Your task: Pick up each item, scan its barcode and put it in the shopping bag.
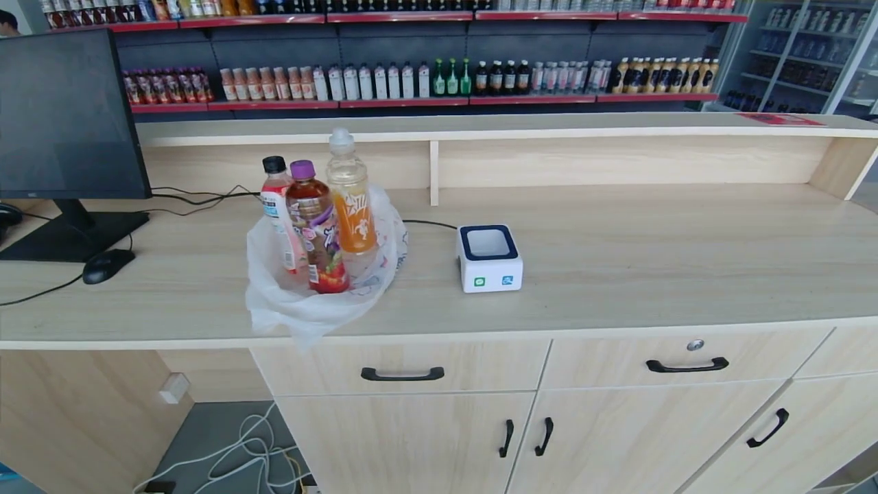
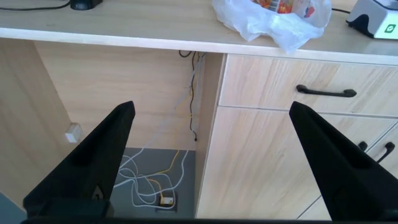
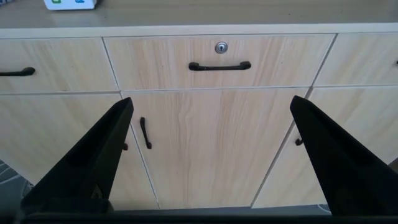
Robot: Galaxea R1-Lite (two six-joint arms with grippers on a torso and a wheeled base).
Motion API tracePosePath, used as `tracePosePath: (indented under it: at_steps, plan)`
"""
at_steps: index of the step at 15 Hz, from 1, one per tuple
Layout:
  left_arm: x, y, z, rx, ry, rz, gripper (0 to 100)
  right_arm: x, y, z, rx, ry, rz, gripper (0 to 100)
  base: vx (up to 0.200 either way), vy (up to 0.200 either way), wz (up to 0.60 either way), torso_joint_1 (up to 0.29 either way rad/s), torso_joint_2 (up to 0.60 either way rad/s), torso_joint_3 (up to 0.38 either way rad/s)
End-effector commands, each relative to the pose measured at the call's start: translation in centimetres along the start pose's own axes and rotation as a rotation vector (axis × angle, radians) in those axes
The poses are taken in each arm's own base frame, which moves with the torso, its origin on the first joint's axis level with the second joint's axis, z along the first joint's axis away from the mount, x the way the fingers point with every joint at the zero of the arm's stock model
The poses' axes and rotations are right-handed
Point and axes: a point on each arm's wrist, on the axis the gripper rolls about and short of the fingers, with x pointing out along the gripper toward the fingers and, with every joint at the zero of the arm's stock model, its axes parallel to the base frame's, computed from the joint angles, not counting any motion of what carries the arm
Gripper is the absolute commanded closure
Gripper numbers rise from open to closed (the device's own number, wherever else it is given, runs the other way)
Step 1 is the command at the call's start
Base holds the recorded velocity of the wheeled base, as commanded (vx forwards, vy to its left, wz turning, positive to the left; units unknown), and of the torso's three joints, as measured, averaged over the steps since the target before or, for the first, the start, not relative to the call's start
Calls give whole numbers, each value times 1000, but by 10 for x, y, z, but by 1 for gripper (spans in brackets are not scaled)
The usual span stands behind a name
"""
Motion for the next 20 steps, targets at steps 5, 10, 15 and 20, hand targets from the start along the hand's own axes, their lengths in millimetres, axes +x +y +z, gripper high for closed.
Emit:
tracePosePath:
  at_steps: [5,10,15,20]
  plan:
    - [0,0,0,-1,1,0,0,0,0,0,0,2,0,0,0,-200,0,0,3,2]
    - [0,0,0,-4,0,2,0,0,0,0,3,2,0,0,-40,-40,0,1,4,1]
    - [0,0,0,-7,0,2,0,0,0,0,-5,2,0,0,-200,0,0,8,0,-1]
    - [0,0,0,-7,0,2,0,0,0,0,-16,3,0,0,-200,0,0,-1,3,0]
